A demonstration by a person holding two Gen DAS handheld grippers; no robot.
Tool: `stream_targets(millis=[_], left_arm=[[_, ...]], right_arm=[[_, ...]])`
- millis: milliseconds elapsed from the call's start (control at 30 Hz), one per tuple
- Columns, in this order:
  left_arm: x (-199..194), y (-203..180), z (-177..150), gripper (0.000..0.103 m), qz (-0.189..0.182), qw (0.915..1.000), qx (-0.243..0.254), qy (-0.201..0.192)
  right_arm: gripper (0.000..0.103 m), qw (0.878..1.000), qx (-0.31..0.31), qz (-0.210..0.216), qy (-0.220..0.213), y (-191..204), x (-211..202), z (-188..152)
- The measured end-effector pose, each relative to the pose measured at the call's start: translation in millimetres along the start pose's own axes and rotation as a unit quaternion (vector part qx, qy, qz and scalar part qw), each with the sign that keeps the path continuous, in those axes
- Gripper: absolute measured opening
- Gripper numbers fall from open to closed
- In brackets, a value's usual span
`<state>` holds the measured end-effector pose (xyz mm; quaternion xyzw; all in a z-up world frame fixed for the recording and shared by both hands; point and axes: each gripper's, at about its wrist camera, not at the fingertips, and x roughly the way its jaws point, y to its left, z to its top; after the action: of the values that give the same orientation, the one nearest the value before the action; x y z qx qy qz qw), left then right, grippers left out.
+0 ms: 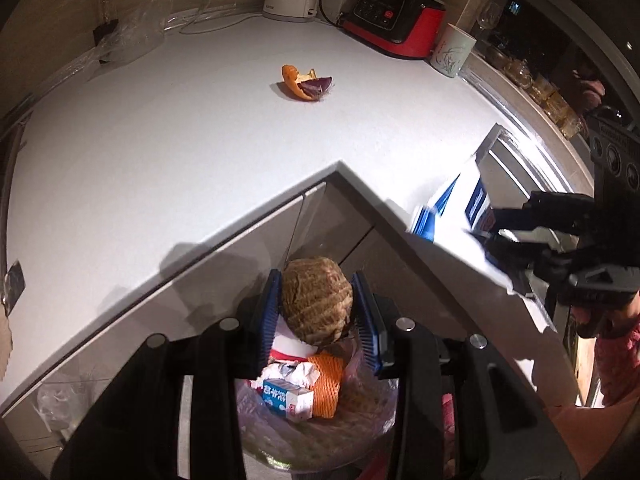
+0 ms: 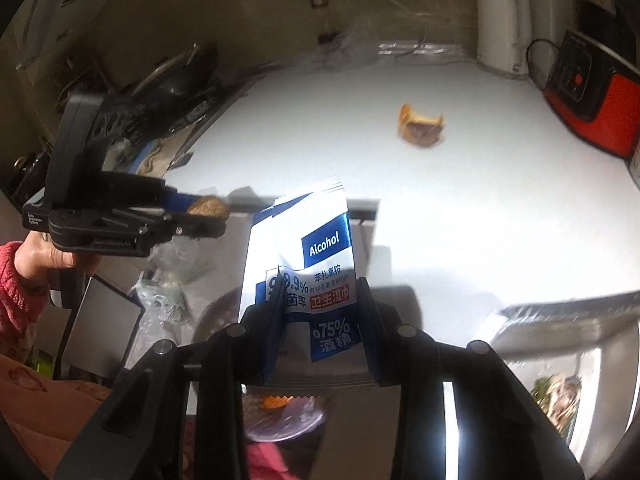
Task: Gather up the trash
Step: 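Carry the taro and wipes packet to the basket and open both tools over it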
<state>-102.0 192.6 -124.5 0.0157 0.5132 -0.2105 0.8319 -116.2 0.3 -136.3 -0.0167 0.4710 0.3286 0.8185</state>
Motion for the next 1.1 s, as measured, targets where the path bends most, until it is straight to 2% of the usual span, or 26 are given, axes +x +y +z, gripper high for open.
stream_targets(millis=[100, 200, 467, 533, 567, 600, 633, 667, 700, 767, 867, 967, 1100], left_arm=[[-3, 1, -24, 0.035, -0.01, 0.9999, 0.0, 0.009], [-2, 1, -43, 0.035, -0.018, 0.9997, 0.006, 0.016], [7, 4, -68, 0.035, -0.029, 0.9984, 0.039, 0.03], [9, 6, -73, 0.035, -0.03, 0.998, 0.044, 0.033], [10, 7, -75, 0.035, -0.032, 0.9979, 0.045, 0.034], [11, 8, -76, 0.035, -0.033, 0.9977, 0.046, 0.037], [12, 9, -78, 0.035, -0.033, 0.9976, 0.047, 0.04], [14, 10, -80, 0.035, -0.032, 0.9974, 0.049, 0.041], [16, 10, -81, 0.035, -0.032, 0.9972, 0.051, 0.044], [19, 10, -84, 0.035, -0.034, 0.997, 0.052, 0.047], [27, 9, -87, 0.035, -0.037, 0.9967, 0.049, 0.053], [42, 4, -91, 0.035, -0.04, 0.9956, 0.052, 0.067], [75, -7, -104, 0.036, -0.05, 0.9921, 0.057, 0.1]], right_arm=[[0.036, 0.999, 0.019, 0.001, 0.036, 35, 27, -28], [0.036, 0.997, 0.028, -0.015, 0.064, 61, 57, -51], [0.035, 0.985, 0.02, -0.093, 0.144, 78, 163, -95], [0.042, 0.981, 0.023, -0.096, 0.167, 78, 186, -106], [0.056, 0.979, 0.025, -0.101, 0.175, 79, 192, -108], [0.061, 0.979, 0.031, -0.104, 0.173, 78, 192, -110], [0.062, 0.98, 0.039, -0.103, 0.167, 80, 188, -108], [0.068, 0.982, 0.052, -0.099, 0.152, 80, 176, -106], [0.077, 0.984, 0.063, -0.101, 0.133, 79, 162, -102], [0.085, 0.986, 0.075, -0.11, 0.096, 78, 129, -96], [0.091, 0.987, 0.086, -0.13, 0.038, 76, 70, -84], [0.096, 0.982, 0.094, -0.162, -0.013, 66, 10, -74], [0.098, 0.973, 0.101, -0.2, -0.055, 48, -44, -65]])
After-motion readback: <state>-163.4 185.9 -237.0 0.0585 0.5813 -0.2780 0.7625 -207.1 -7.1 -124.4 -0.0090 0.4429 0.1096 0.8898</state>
